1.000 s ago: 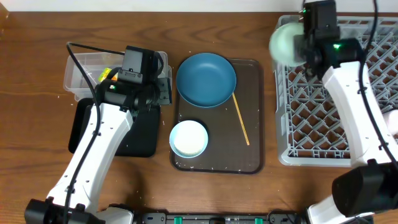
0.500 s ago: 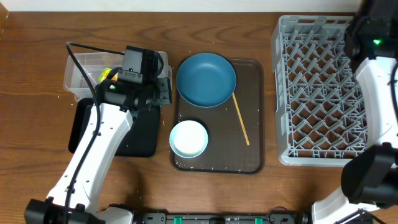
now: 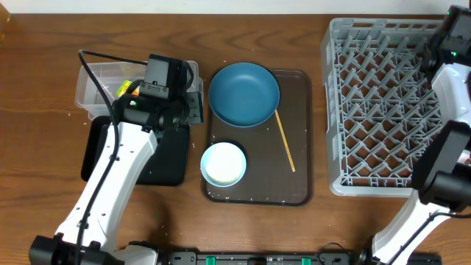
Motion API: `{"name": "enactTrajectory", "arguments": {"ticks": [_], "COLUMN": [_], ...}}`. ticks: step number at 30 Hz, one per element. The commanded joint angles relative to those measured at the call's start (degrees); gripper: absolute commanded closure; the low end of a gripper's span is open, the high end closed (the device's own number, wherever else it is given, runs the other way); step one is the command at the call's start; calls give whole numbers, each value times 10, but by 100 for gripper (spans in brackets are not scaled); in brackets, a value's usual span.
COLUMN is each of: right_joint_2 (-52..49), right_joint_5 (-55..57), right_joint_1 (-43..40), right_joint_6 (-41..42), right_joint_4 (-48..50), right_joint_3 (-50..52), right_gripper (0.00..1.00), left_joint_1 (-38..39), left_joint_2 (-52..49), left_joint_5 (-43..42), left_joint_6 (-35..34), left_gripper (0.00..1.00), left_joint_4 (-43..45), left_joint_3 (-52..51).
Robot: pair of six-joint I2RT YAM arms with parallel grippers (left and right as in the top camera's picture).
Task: Sort waste into correct bins and load items into the dishwasher rack
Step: 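Lift the mint bowl and place it in the dish rack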
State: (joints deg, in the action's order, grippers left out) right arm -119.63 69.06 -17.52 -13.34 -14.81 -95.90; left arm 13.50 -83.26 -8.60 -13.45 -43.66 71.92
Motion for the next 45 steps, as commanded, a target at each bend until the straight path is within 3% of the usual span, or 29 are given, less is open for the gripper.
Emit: {"name": "enactTrajectory", "arguments": {"ticks": [1,5,14,17,19,29,36,40,45], "right_joint_2": [-18,-33,-37,-37,-37,-25,55,117,155], "right_joint_5": [27,-2,-111,-139,-169,-289,-329,-480,-759], "right_joint_1": [-4,7,17,17,17,17,25,27,29], "right_joint_6": [-6,2,154,166,166,172,172,172,171], "right_joint_4": [2,-24,-174,-226,-264,-331,-330,-337,-371], "right_joint_3": [-3,-3,-3,-3,-3,-3,-4,-4,-4], "right_gripper": [99,99,99,98,85,71,54,38,34], "left_joint_1": [-4,-4,-4,-4,-4,-4,-4,-4,7], "left_joint_2": [-7,-7,-7,-7,-7,-13,-19,-19,-20], "left_joint_5": [5,5,5,5,5,5,5,5,5], "left_joint_6": [7,7,7,7,7,7,7,7,7], "left_gripper": [52,52,52,51,52,51,51,47,44], "left_joint_4": [-2,-2,-2,-2,-2,-2,-2,-3,-12], "left_joint_3": [-2,-2,-2,-2,-2,-2,-2,-2,-2]}}
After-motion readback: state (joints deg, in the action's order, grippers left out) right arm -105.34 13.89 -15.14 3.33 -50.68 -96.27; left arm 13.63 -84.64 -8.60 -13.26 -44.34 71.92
